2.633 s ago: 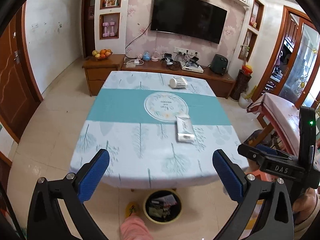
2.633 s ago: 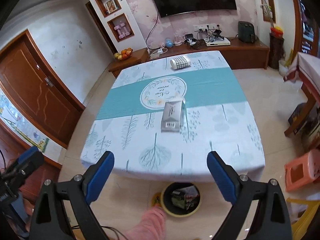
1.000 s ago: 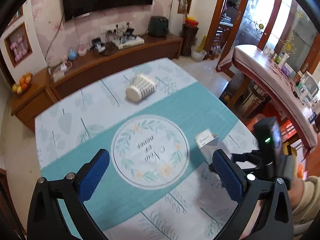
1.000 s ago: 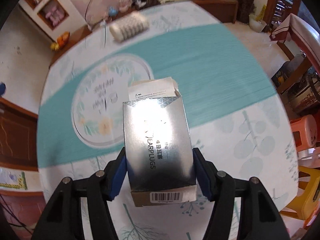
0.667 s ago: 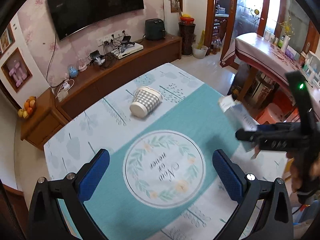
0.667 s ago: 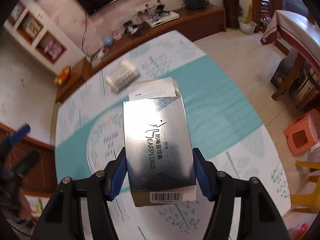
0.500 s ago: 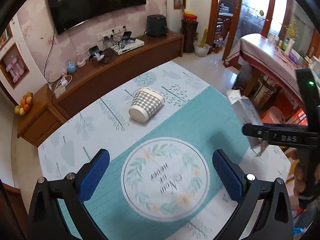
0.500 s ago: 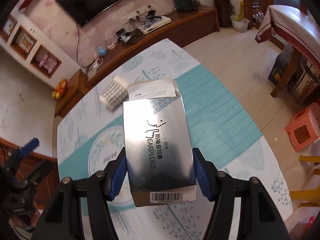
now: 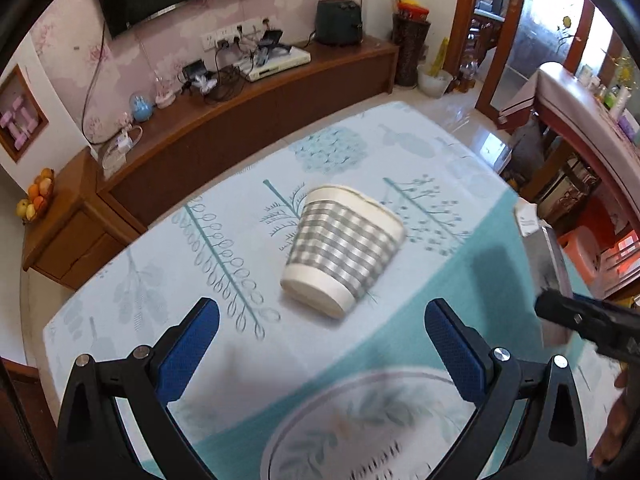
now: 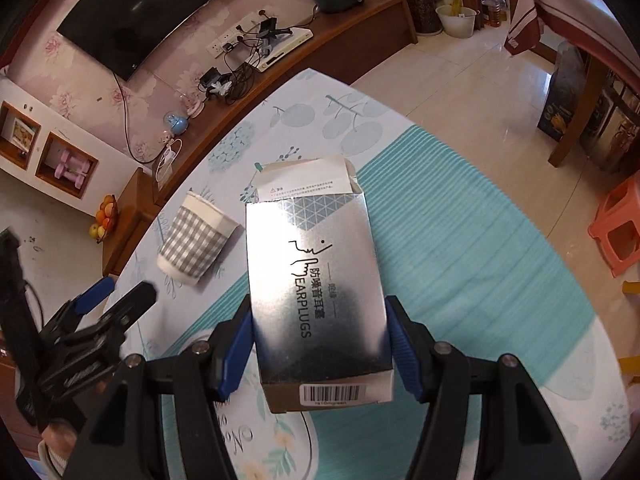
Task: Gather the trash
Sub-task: 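Grasp the grey plaid paper cup with left tool while right tool holds earplug box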
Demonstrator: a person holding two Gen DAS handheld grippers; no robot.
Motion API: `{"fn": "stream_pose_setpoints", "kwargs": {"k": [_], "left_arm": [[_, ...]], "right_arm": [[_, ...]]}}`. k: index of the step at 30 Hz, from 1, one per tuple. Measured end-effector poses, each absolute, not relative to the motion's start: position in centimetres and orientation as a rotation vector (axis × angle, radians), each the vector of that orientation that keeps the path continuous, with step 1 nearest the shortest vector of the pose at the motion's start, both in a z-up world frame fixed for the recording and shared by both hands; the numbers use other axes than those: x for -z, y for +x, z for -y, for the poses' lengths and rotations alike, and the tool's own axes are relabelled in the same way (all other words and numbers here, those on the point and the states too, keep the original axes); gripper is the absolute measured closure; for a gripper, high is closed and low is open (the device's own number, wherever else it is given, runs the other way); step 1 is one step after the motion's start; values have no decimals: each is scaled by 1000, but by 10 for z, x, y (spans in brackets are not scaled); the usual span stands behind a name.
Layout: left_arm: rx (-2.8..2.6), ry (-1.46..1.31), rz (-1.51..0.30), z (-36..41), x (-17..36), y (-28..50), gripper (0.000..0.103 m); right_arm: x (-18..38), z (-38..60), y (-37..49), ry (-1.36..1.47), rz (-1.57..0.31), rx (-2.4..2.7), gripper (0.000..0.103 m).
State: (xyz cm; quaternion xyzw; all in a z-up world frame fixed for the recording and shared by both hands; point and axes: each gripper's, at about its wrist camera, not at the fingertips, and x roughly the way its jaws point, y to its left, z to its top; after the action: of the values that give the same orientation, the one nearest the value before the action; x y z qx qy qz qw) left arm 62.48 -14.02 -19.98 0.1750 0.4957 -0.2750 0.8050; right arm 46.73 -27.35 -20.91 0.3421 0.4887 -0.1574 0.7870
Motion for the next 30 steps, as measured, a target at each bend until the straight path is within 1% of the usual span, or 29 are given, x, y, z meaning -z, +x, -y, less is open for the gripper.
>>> {"fn": "stream_pose_setpoints", "kwargs": {"k": [8, 17, 18, 20, 21, 25, 30], "left_arm": [[644, 393, -1174, 163, 243, 659, 1], [643, 436, -1268, 188, 271, 678, 1], [642, 434, -1270, 188, 271, 678, 3], [648, 448, -1229, 190, 266, 675, 21], [650, 458, -1213, 190, 263, 674, 35], [687, 391, -1215, 183, 250, 660, 36], [699, 389, -1184, 169, 222, 625, 36]], "right_arm": [[235, 269, 472, 762, -1088, 323, 41], [239, 268, 467, 766, -1096, 322, 41], [238, 268, 465, 766, -1097, 320, 41], [238, 267, 463, 765, -1097, 317, 41], [238, 267, 462, 767, -1098, 314, 41], [235, 265, 456, 766, -1098, 297, 41], [222, 257, 443, 753, -1092, 264, 41]]}}
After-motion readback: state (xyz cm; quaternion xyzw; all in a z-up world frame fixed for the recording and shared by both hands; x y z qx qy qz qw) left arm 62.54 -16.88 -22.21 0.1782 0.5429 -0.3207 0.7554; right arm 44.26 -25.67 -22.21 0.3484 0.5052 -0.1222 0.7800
